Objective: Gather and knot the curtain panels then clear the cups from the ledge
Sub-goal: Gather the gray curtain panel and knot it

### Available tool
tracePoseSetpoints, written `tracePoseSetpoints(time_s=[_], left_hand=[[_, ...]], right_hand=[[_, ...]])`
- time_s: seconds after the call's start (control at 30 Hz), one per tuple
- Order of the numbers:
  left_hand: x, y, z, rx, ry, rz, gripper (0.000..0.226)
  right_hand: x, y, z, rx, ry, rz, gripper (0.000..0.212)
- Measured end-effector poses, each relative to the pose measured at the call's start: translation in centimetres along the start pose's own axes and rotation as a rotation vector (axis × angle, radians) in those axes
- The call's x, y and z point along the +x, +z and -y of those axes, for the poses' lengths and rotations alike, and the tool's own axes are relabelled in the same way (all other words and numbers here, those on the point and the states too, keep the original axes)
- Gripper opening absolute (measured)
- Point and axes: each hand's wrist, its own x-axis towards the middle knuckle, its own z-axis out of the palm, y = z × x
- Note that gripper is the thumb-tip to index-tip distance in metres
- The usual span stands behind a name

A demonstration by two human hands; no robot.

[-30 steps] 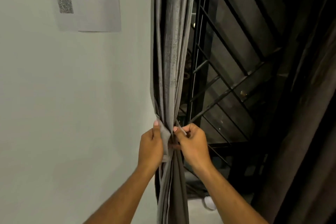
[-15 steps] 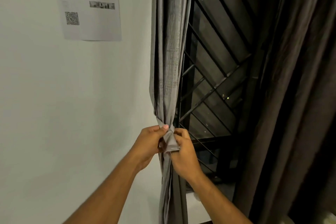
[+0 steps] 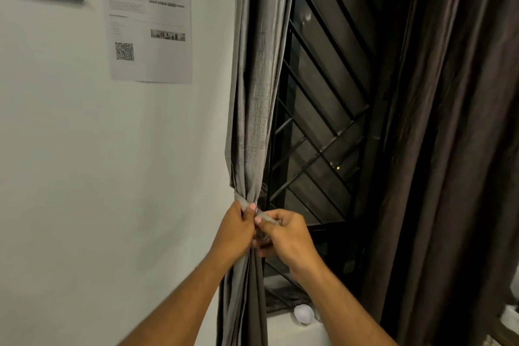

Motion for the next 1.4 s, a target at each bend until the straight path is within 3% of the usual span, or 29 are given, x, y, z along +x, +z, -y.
tracePoseSetpoints(time_s=[0.1, 0.13, 0.27, 0.43, 0.53, 0.73, 0.97, 1.23, 1.4], left_hand=[[0.4, -0.7, 0.4, -0.259, -0.113, -0.003, 0.062], [0.6, -1.1, 0.4, -0.312, -0.148, -0.002, 0.062], [1.3, -2.6, 0.5, -0.252, -0.135, -0.022, 0.03], [2.3, -3.7, 0.9, 0.022, -0.028, 0.024, 0.037], [2.8, -3.9, 0.8, 0.113, 0.015, 0.039, 0.03], [3.5, -5.0, 2.2, -0.042, -0.074, -0.068, 0.021], [3.9, -4.7, 1.7, 0.031, -0.093, -0.035, 0.042], [2.9, -4.1, 2.3, 0.025, -0.048, -0.069, 0.023], [2.6, -4.0, 2.5, 0.008, -0.029, -0.061, 0.022]], right_hand=[[0.3, 0.4, -0.6, -0.008, -0.053, 0.046, 0.017], [0.5, 0.6, -0.8, -0.04, -0.041, 0.105, 0.017], [1.4, 1.7, -1.6, -0.11, 0.054, 0.237, 0.019], [3.7, 2.8, -1.6, 0.013, 0.213, 0.066, 0.013], [5.1, 3.8, -1.8, 0.131, 0.3, -0.035, 0.003], [6.2, 4.3, -2.8, 0.3, 0.325, -0.061, 0.007], [7.2, 4.8, -2.1, 0.12, 0.295, -0.059, 0.008], [7.5, 4.6, -2.6, 0.356, 0.324, -0.068, 0.015], [7.8, 4.7, -1.9, 0.311, 0.325, -0.1, 0.009]])
